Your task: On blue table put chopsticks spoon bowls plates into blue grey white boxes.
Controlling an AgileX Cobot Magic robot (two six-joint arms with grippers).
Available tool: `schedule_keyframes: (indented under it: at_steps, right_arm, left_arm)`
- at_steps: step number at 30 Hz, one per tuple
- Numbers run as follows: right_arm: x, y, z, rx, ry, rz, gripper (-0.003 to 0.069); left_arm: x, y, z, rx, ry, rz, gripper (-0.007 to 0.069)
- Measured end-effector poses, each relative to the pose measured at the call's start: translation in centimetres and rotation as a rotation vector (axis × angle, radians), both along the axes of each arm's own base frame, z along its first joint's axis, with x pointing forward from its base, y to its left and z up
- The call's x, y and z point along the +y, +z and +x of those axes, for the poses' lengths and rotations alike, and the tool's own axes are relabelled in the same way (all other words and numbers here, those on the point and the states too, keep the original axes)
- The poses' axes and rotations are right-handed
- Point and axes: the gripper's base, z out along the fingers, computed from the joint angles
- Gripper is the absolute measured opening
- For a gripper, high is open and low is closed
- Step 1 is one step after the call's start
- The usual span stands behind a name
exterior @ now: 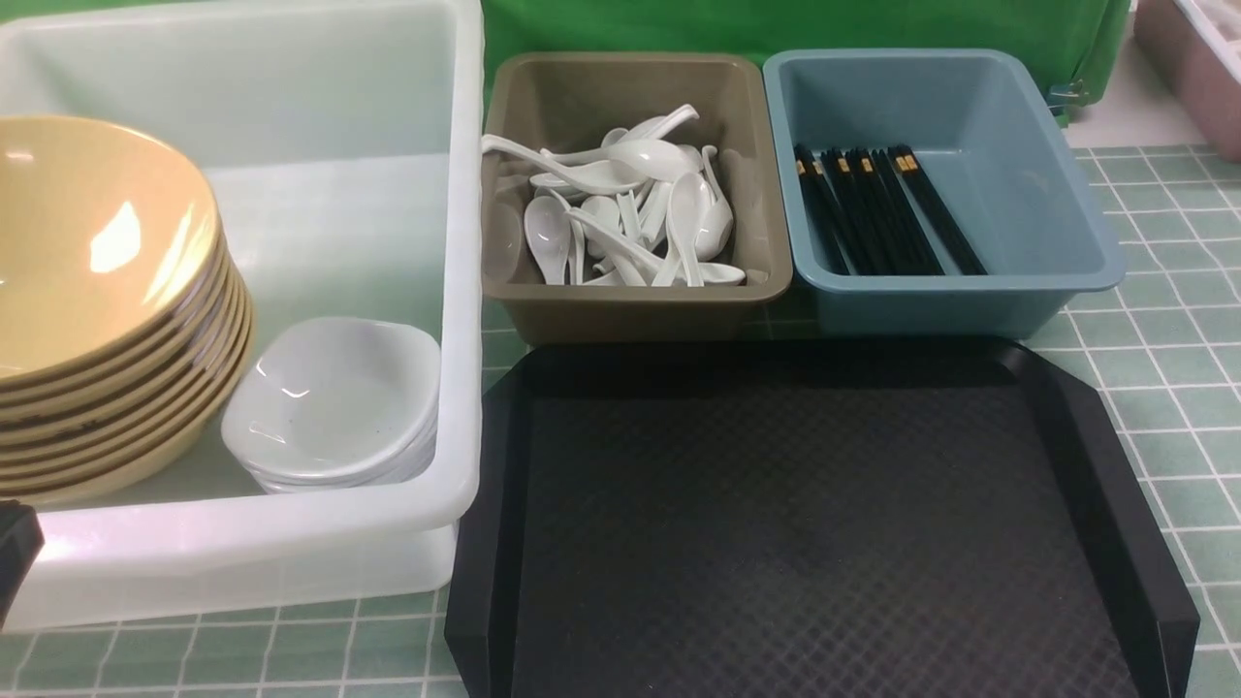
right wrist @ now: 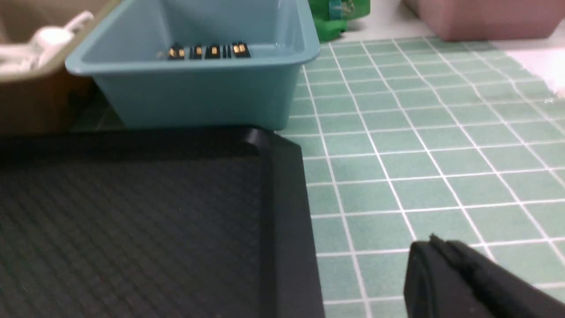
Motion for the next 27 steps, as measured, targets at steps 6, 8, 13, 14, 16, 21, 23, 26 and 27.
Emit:
schedule_keyframes:
  at_steps: [6,8,13,14,16,21,23,26,27]
  right_arm:
    - [0.00,-0.01,0.00,0.004,0.008,-0.033,0.0035]
    - [0.00,-0.01,0.00,0.004,0.008,-0.033,0.0035]
    - [0.00,-0.01,0.00,0.004,0.008,-0.033,0.0035]
    - [0.00,-0.01,0.00,0.004,0.008,-0.033,0.0035]
    - [0.00,-0.01,0.00,0.004,0.008,-0.033,0.0036]
    - [0.00,-0.01,0.00,0.004,0.008,-0.033,0.0036]
    - [0.00,-0.01,0.00,0.004,0.008,-0.033,0.0036]
    - [0.00,-0.01,0.00,0.004,0.008,-0.033,0.0037]
    - [0.00,-0.01,0.00,0.004,0.008,-0.033,0.0038]
  left_arm:
    - [0.00,0.01,0.00,-0.001,0.000,0.000,-0.0011]
    - [0.00,0.01,0.00,-0.001,0.000,0.000,-0.0011]
    - [0.00,0.01,0.00,-0.001,0.000,0.000,-0.0011]
    - [0.00,0.01,0.00,-0.001,0.000,0.000,-0.0011]
    - [0.00,0.01,0.00,-0.001,0.000,0.000,-0.0011]
    - [0.00,0.01,0.00,-0.001,0.000,0.000,-0.0011]
    - [0.00,0.01,0.00,-0.001,0.000,0.000,-0.0011]
    - [0.00,0.01,0.00,-0.001,0.000,0.000,-0.0011]
    - [0.00,0.01,0.00,-0.001,0.000,0.000,-0.0011]
